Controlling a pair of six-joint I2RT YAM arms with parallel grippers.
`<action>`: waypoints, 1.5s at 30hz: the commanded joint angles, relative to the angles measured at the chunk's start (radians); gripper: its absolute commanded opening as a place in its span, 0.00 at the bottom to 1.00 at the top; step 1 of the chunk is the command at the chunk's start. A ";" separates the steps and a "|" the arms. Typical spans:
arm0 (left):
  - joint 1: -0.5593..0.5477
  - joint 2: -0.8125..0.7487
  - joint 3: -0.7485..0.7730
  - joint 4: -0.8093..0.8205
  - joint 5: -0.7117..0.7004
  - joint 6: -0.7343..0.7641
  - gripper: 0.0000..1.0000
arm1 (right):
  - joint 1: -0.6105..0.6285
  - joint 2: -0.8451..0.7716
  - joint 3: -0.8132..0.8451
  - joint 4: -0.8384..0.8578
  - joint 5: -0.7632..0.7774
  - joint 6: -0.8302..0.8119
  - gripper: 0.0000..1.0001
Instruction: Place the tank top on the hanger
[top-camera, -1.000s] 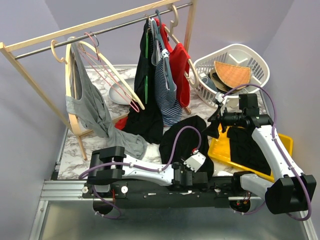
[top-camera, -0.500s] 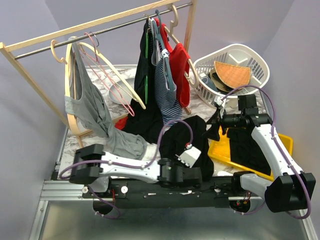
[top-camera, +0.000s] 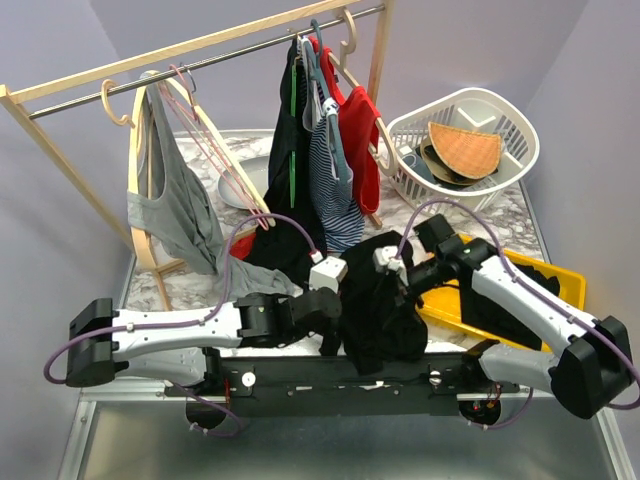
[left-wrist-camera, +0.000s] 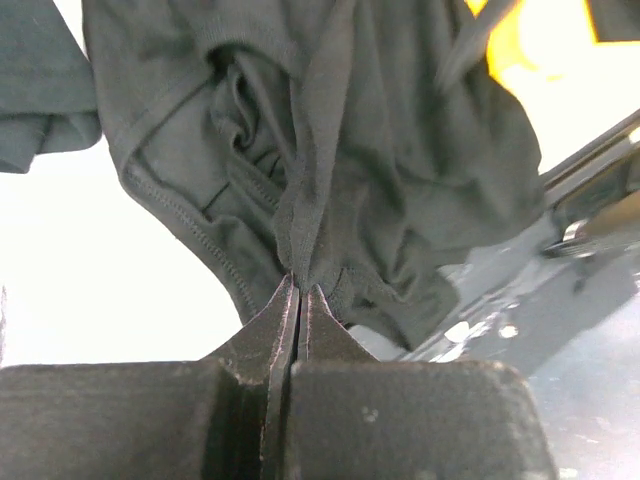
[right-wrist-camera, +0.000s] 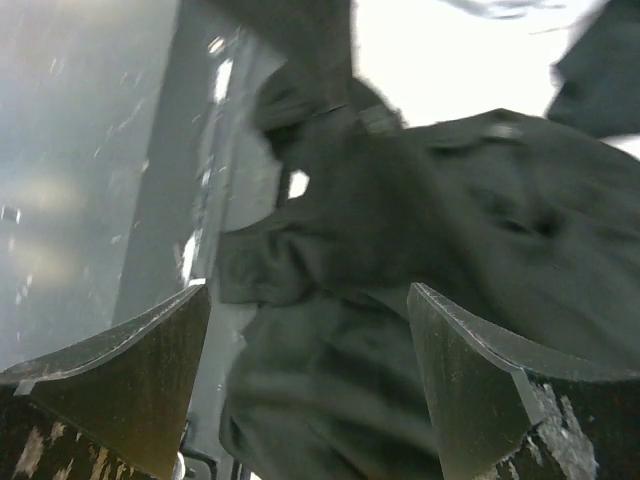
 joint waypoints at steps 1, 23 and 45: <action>0.053 -0.093 -0.043 0.058 0.042 0.006 0.00 | 0.172 0.038 -0.051 0.094 0.135 -0.030 0.88; 0.110 -0.168 -0.146 0.111 0.074 -0.014 0.00 | 0.565 0.257 -0.089 0.324 0.597 0.083 0.49; 0.123 -0.081 0.010 0.115 -0.047 0.171 0.00 | 0.055 -0.151 0.004 0.247 0.621 0.208 0.01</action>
